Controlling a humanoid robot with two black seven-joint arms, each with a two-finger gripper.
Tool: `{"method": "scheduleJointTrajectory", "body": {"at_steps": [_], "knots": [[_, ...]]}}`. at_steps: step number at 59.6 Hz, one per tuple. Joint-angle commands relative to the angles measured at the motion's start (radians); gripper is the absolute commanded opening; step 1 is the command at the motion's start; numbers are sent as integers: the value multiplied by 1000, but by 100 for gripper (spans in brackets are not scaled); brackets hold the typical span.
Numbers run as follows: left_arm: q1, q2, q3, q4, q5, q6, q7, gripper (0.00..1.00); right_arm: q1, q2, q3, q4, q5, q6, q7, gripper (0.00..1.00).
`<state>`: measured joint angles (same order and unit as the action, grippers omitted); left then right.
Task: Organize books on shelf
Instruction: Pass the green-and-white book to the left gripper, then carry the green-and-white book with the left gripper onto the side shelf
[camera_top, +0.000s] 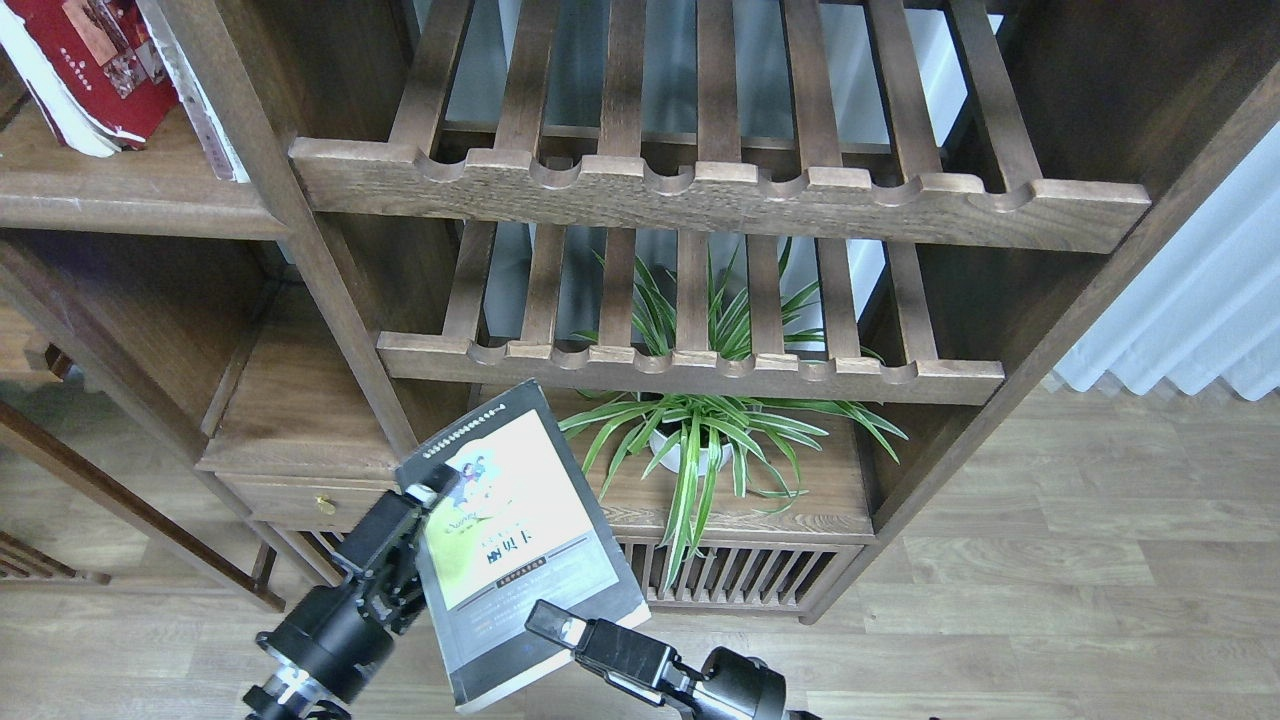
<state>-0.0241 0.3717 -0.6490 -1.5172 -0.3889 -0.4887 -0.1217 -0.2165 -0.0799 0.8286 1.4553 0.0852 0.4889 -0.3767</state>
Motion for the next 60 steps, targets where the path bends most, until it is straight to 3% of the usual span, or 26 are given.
{"method": "scheduleJointTrajectory", "body": {"at_steps": [1,5,9,10,11,17,35,37,39,40,41,42,50,60], "knots": [[-2,-16,8,12,7,0,-9,57,-1,3,-3,-3,-5,0,-2,3],[0,-19,9,22,5,0,-13,43,-3,2,-3,-3,-5,0,-2,3],[1,-16,9,23,7,0,-13,39,-3,3,-3,-3,-5,0,-2,3],[4,-11,9,22,4,0,-16,28,-1,3,-3,-6,-5,0,-2,3],[4,-7,9,22,4,0,-16,25,-1,3,-3,-9,-5,0,-2,3],[7,13,9,18,-1,0,-19,14,2,3,0,-18,-5,0,-1,3],[18,93,-29,12,-1,0,-18,9,9,-1,15,-26,-2,0,1,6],[24,104,-40,9,-1,0,-18,9,11,-1,15,-27,-2,0,1,11],[27,115,-54,8,1,0,-16,9,14,0,14,-30,-5,0,-1,23],[27,124,-66,9,2,0,-13,9,20,2,11,-30,-10,0,-1,38],[29,128,-70,8,4,0,-13,9,22,2,9,-30,-13,0,-1,45],[29,144,-84,8,4,0,-12,9,32,2,4,-30,-24,0,-1,57],[55,226,-188,-11,5,0,-12,9,48,-3,21,-32,-73,0,13,89],[75,315,-339,-43,5,0,-15,9,48,-4,32,-35,-73,0,13,92]]}}
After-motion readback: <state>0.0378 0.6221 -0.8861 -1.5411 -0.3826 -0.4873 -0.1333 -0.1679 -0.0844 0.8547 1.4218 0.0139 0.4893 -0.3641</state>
